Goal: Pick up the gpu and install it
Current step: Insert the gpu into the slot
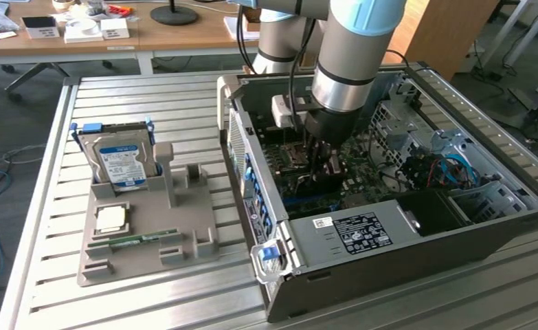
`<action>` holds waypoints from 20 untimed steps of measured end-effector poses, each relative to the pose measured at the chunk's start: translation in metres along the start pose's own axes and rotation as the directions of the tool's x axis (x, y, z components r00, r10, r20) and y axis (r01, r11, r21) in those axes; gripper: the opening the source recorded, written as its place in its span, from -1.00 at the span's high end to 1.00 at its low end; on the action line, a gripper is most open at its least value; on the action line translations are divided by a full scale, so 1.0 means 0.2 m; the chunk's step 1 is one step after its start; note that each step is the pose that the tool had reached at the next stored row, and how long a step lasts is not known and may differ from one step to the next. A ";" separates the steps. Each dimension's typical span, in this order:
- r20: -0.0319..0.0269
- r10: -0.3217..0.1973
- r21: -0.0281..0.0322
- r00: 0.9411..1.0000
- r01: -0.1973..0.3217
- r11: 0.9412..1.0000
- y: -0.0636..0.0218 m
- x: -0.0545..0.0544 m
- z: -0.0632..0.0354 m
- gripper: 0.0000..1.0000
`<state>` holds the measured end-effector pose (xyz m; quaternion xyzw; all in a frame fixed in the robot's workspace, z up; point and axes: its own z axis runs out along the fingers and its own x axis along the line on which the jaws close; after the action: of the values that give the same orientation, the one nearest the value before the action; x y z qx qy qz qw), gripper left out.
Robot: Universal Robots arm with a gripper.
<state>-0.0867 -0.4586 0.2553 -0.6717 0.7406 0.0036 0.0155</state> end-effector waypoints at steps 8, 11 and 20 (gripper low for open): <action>0.001 0.000 0.000 1.000 0.000 1.000 0.000 0.00 0.001 0.45; 0.001 0.000 0.000 1.000 0.000 1.000 0.000 0.00 0.001 0.45; 0.001 0.000 0.000 1.000 0.000 1.000 0.004 0.00 0.019 0.45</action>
<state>-0.0873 -0.4585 0.2515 -0.6717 0.7406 0.0038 0.0158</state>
